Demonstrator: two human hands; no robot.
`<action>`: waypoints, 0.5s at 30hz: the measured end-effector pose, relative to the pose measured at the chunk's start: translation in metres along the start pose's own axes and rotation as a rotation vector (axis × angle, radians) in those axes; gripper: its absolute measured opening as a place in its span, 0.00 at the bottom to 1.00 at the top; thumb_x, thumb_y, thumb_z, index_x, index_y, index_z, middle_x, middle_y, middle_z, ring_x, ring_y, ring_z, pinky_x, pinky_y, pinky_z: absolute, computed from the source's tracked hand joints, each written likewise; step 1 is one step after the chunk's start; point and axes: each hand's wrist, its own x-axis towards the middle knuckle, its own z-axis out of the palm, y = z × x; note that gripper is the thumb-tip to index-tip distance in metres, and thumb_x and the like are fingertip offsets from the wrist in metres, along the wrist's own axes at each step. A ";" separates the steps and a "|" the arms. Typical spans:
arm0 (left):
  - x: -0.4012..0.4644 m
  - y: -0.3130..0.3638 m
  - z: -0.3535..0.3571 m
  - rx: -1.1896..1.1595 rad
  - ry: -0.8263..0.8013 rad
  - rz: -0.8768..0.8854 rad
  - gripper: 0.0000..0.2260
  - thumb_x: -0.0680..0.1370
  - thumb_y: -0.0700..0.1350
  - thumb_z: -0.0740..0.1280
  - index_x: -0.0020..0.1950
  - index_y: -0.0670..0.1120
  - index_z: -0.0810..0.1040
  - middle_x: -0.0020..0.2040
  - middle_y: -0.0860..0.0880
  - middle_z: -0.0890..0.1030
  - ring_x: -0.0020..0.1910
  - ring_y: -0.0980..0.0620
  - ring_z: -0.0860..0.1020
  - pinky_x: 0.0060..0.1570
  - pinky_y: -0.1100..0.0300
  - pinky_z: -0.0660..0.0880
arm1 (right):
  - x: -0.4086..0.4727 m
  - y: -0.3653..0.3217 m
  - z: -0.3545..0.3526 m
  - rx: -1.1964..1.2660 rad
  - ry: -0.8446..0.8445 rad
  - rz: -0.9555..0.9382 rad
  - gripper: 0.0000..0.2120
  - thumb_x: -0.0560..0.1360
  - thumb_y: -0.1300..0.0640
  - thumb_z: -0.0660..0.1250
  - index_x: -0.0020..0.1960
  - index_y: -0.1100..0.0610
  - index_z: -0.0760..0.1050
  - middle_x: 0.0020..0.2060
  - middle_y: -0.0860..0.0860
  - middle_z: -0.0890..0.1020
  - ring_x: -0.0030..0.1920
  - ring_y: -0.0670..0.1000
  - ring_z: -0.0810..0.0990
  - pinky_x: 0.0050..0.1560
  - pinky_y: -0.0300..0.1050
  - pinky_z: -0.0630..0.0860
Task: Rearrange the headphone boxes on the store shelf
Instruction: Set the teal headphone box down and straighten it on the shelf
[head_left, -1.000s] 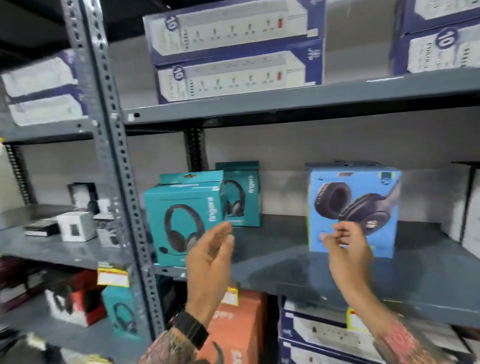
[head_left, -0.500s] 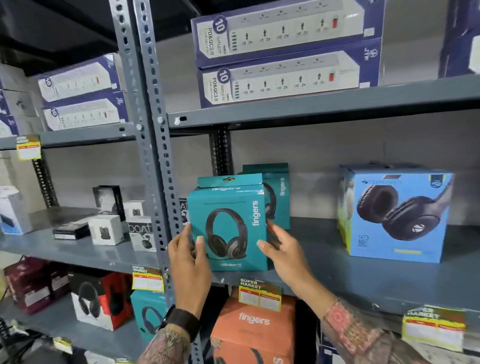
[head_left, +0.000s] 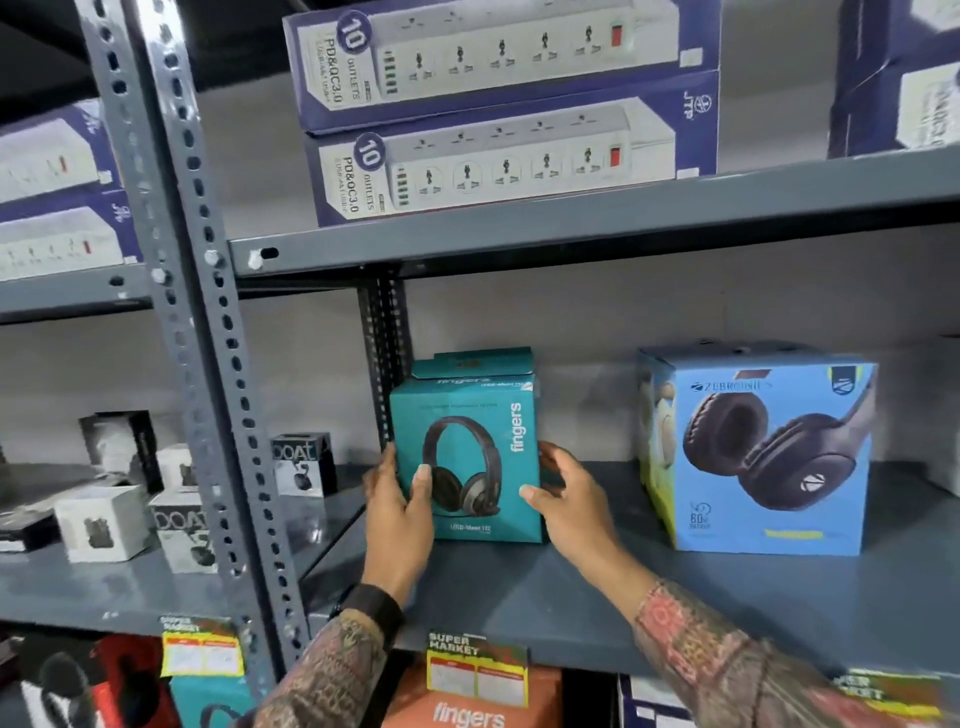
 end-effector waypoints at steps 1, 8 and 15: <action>0.007 -0.004 0.002 -0.004 -0.030 -0.018 0.29 0.87 0.49 0.64 0.88 0.50 0.59 0.85 0.45 0.66 0.85 0.44 0.65 0.83 0.40 0.65 | 0.005 0.002 0.000 -0.021 0.008 0.006 0.25 0.78 0.63 0.72 0.72 0.49 0.75 0.56 0.45 0.85 0.56 0.50 0.87 0.58 0.56 0.85; 0.036 -0.016 -0.003 -0.103 -0.042 -0.148 0.28 0.81 0.62 0.68 0.80 0.60 0.67 0.68 0.57 0.77 0.64 0.55 0.81 0.69 0.51 0.72 | 0.027 0.015 -0.007 -0.008 -0.138 0.097 0.38 0.75 0.56 0.78 0.76 0.37 0.61 0.63 0.36 0.78 0.57 0.42 0.82 0.45 0.35 0.83; 0.076 -0.002 0.009 -0.460 -0.224 -0.286 0.35 0.79 0.75 0.51 0.64 0.55 0.87 0.59 0.47 0.91 0.55 0.47 0.90 0.45 0.54 0.87 | 0.060 0.018 -0.013 0.105 -0.435 0.280 0.70 0.68 0.60 0.84 0.84 0.44 0.30 0.82 0.49 0.65 0.75 0.48 0.68 0.76 0.48 0.66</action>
